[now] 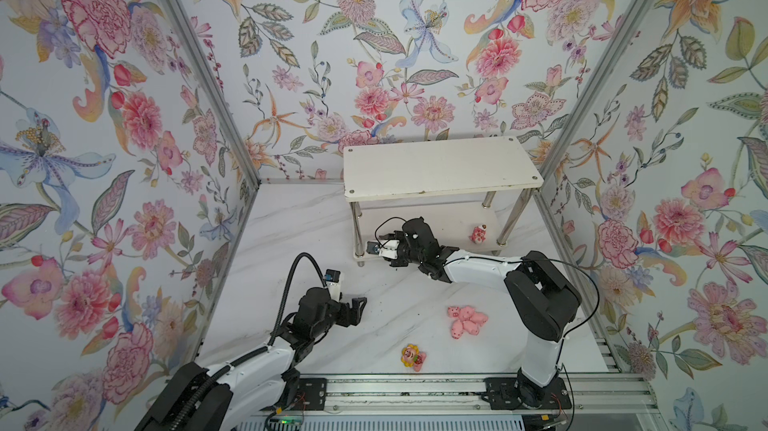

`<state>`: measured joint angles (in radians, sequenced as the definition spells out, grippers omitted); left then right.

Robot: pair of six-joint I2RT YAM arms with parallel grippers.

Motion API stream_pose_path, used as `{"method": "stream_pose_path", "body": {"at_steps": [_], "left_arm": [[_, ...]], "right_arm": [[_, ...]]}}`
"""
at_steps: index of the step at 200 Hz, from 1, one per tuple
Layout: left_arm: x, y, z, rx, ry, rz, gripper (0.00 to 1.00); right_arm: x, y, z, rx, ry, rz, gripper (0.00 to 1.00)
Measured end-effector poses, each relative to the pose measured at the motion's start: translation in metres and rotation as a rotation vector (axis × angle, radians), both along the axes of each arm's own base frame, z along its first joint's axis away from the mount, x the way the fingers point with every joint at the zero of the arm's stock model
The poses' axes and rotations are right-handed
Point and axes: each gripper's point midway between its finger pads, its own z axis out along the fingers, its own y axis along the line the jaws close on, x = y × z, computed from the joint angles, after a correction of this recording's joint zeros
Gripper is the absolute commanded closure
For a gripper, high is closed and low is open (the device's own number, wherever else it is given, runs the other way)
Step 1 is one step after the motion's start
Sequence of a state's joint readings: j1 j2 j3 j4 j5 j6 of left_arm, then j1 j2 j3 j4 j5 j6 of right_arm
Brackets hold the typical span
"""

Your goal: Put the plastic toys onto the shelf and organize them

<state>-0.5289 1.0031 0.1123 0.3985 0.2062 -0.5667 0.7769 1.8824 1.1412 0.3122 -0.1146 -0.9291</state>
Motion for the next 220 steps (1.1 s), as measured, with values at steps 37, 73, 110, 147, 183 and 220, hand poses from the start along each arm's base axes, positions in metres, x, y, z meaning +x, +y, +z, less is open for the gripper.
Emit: {"method": "stream_pose_path", "body": {"at_steps": [37, 73, 110, 147, 183, 220], "left_arm": [[0.0, 0.0, 0.0, -0.005, 0.003, 0.005, 0.09], [0.0, 0.0, 0.0, -0.012, 0.008, 0.012, 0.09], [0.001, 0.0, 0.001, -0.017, 0.011, 0.018, 0.09], [0.003, -0.001, 0.004, -0.024, 0.007, 0.021, 0.09], [0.004, -0.002, 0.005, -0.03, 0.006, 0.023, 0.09], [0.005, -0.002, 0.006, -0.03, 0.004, 0.023, 0.08]], "right_arm": [[0.003, 0.004, -0.001, -0.006, -0.021, 0.035, 0.69], [0.005, 0.005, 0.0, -0.004, -0.038, 0.059, 0.59], [0.007, 0.0, -0.007, -0.014, -0.032, 0.064, 0.4], [0.01, -0.007, -0.013, -0.012, -0.018, 0.054, 0.33], [0.013, -0.009, -0.011, 0.006, -0.012, 0.042, 0.3], [0.015, -0.009, -0.006, 0.041, 0.002, 0.019, 0.24]]}}
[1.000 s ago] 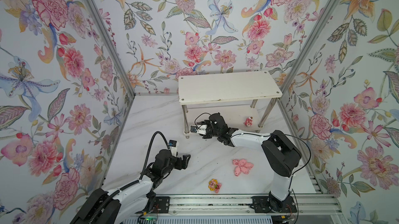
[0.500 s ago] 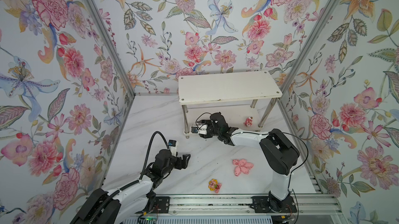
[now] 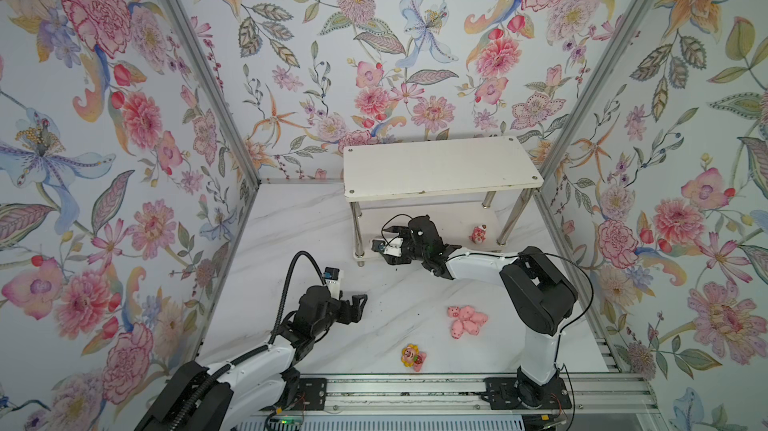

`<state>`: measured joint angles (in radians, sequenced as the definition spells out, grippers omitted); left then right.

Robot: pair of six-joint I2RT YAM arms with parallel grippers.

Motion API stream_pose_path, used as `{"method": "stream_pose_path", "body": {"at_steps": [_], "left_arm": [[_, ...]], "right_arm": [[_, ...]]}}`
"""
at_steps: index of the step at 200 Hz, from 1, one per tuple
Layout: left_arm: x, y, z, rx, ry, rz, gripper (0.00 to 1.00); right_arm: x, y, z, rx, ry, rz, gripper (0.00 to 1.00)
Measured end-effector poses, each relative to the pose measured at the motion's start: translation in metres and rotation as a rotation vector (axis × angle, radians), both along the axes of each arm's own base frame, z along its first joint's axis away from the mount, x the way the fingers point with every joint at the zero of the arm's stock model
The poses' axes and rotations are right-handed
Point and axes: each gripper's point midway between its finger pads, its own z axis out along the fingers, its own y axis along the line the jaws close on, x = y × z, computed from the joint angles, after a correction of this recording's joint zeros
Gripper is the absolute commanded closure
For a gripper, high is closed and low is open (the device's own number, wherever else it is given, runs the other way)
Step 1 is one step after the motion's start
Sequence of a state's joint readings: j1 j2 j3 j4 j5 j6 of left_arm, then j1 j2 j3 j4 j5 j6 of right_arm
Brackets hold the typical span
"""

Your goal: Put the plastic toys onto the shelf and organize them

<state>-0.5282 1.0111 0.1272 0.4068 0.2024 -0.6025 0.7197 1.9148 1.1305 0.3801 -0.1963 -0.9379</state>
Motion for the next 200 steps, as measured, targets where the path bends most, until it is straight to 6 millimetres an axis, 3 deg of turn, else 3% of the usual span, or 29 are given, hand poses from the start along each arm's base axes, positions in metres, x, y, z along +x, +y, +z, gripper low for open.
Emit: {"method": "stream_pose_path", "body": {"at_steps": [47, 72, 100, 127, 164, 200], "left_arm": [[0.002, -0.001, 0.008, -0.014, -0.031, -0.002, 0.08], [0.003, -0.002, 0.016, -0.023, -0.06, -0.007, 0.07], [0.003, -0.002, 0.024, -0.031, -0.086, -0.009, 0.07], [0.001, -0.001, 0.022, -0.029, -0.081, -0.011, 0.07], [0.0, -0.001, 0.019, -0.022, -0.074, -0.015, 0.06], [0.0, -0.001, 0.019, -0.022, -0.073, -0.015, 0.06]], "right_arm": [[-0.009, -0.004, 0.021, 0.066, -0.006, -0.078, 0.18], [-0.024, -0.014, 0.028, 0.107, 0.006, -0.142, 0.19], [-0.042, -0.025, 0.042, 0.174, 0.047, -0.204, 0.27], [-0.049, -0.029, 0.059, 0.253, 0.09, -0.237, 0.22], [-0.046, -0.023, 0.043, 0.242, 0.189, -0.243, 0.21], [-0.021, -0.016, 0.028, 0.226, 0.264, -0.242, 0.21]]}}
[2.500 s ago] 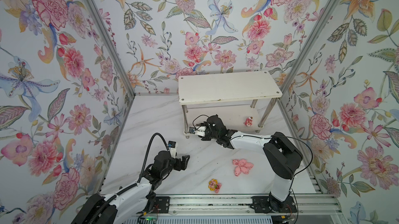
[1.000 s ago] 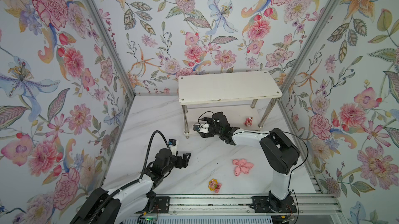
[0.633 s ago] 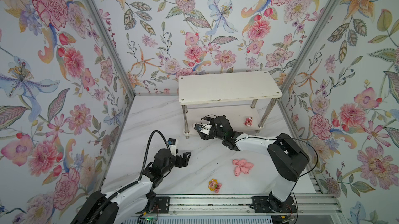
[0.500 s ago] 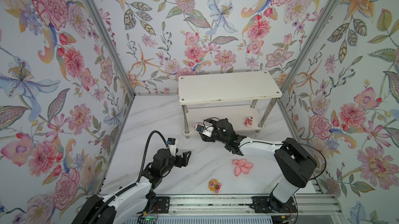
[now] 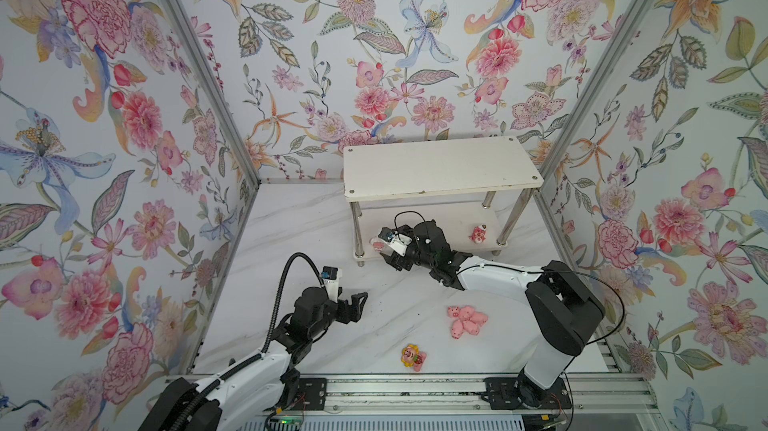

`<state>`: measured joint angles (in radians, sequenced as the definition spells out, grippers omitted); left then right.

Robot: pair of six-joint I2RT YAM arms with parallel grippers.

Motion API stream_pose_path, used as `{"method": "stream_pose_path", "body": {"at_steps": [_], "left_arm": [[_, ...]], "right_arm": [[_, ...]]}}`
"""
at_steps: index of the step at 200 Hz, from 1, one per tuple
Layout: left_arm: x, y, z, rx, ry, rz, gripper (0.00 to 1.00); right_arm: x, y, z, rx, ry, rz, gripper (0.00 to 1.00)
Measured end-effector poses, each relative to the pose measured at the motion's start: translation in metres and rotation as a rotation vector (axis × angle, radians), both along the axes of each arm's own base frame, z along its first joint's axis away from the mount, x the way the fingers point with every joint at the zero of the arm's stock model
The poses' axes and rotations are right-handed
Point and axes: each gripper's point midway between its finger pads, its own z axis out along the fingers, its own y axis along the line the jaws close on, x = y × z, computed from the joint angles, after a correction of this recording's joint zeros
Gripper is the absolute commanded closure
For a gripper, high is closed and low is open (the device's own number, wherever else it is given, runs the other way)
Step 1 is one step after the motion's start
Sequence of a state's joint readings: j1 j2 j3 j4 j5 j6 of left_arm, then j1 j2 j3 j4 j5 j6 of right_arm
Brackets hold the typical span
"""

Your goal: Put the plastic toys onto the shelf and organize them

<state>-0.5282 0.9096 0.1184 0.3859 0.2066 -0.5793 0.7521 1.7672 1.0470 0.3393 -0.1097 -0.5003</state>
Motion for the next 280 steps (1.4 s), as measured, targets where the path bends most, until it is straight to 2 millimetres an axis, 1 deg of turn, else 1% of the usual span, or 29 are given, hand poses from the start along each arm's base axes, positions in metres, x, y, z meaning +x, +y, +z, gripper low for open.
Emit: {"method": "stream_pose_path", "body": {"at_steps": [22, 46, 68, 87, 110, 150, 169, 189, 216, 241, 280], "left_arm": [[0.0, 0.0, -0.004, 0.008, 0.014, 0.001, 0.06], [-0.002, 0.001, -0.012, 0.023, 0.039, 0.001, 0.06], [-0.003, 0.002, -0.019, 0.037, 0.063, 0.001, 0.05], [-0.002, 0.001, -0.021, 0.042, 0.073, 0.001, 0.05], [0.0, 0.0, -0.022, 0.047, 0.08, 0.002, 0.05], [0.002, -0.001, -0.027, 0.058, 0.096, 0.004, 0.05], [0.002, 0.0, -0.031, 0.066, 0.11, 0.004, 0.05], [0.002, 0.0, -0.033, 0.071, 0.12, 0.004, 0.05], [0.011, -0.005, -0.023, 0.062, 0.103, 0.004, 0.05], [0.015, -0.008, -0.018, 0.056, 0.093, 0.004, 0.07], [0.015, -0.008, -0.018, 0.054, 0.096, 0.006, 0.08]], "right_arm": [[0.013, -0.001, -0.009, -0.002, 0.041, 0.011, 0.22], [0.021, 0.002, -0.016, 0.0, 0.075, 0.032, 0.22], [0.02, 0.007, -0.022, 0.005, 0.101, 0.065, 0.22], [0.019, 0.013, -0.027, 0.01, 0.12, 0.093, 0.24], [0.019, 0.021, -0.032, 0.016, 0.144, 0.127, 0.28], [0.022, 0.025, -0.034, 0.021, 0.167, 0.18, 0.44], [0.023, 0.025, -0.037, 0.021, 0.181, 0.196, 0.52], [0.024, 0.023, -0.04, 0.022, 0.193, 0.215, 0.57], [0.028, 0.016, -0.041, 0.027, 0.202, 0.223, 0.61], [0.031, 0.01, -0.041, 0.028, 0.201, 0.226, 0.64], [0.033, 0.006, -0.041, 0.023, 0.199, 0.234, 0.65]]}}
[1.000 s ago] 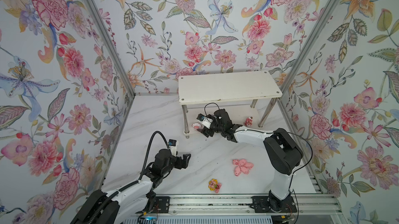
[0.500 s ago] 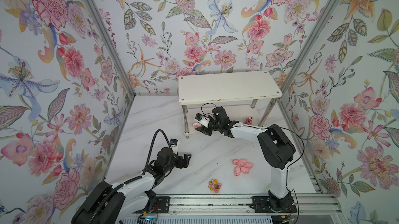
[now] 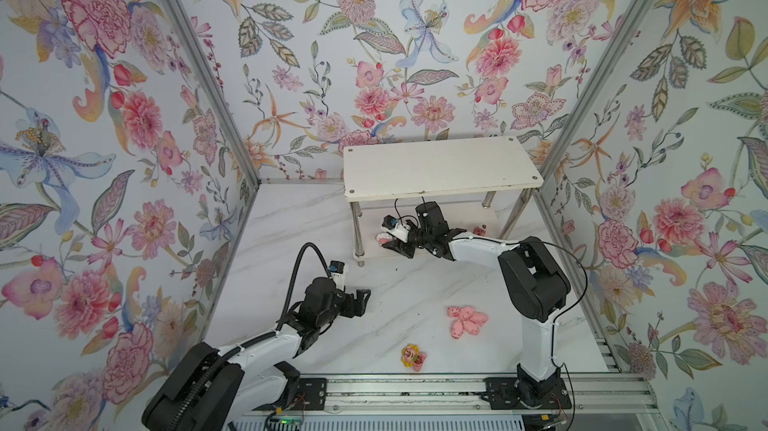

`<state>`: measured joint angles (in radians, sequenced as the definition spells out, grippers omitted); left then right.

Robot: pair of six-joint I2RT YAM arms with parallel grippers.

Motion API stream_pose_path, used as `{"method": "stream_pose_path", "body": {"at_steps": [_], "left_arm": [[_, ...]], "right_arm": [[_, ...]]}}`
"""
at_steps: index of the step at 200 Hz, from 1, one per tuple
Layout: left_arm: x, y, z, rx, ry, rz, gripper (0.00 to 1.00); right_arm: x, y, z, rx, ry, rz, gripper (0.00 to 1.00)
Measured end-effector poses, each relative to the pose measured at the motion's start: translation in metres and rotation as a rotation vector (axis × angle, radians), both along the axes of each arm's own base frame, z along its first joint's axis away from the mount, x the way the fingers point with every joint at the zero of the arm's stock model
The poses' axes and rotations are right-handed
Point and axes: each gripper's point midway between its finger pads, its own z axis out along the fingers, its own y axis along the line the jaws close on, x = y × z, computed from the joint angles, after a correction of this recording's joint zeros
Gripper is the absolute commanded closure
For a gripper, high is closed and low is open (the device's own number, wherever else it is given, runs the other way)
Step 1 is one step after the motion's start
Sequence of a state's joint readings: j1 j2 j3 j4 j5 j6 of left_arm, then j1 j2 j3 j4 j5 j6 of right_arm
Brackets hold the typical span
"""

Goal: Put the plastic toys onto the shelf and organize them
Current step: 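Push the held toy farther onto the lower shelf with the right gripper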

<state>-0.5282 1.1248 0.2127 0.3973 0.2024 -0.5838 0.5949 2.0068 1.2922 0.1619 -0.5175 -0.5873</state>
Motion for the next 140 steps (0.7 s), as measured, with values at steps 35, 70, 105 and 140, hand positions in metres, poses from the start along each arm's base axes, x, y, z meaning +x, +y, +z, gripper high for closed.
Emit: {"method": "stream_pose_path", "body": {"at_steps": [35, 70, 105, 140], "left_arm": [[0.001, 0.0, 0.004, -0.008, -0.012, 0.001, 0.08], [0.001, -0.001, 0.007, -0.014, -0.018, 0.003, 0.08], [0.001, 0.0, 0.007, -0.017, -0.016, 0.005, 0.08], [0.001, 0.0, 0.007, -0.016, -0.016, 0.005, 0.07]], "right_arm": [[0.003, -0.009, 0.0, -0.013, 0.009, -0.014, 0.65], [0.003, -0.021, 0.0, -0.023, 0.021, -0.036, 0.64], [0.005, -0.023, 0.0, -0.026, 0.02, -0.044, 0.63], [0.005, -0.024, 0.0, -0.028, 0.022, -0.044, 0.63]]}}
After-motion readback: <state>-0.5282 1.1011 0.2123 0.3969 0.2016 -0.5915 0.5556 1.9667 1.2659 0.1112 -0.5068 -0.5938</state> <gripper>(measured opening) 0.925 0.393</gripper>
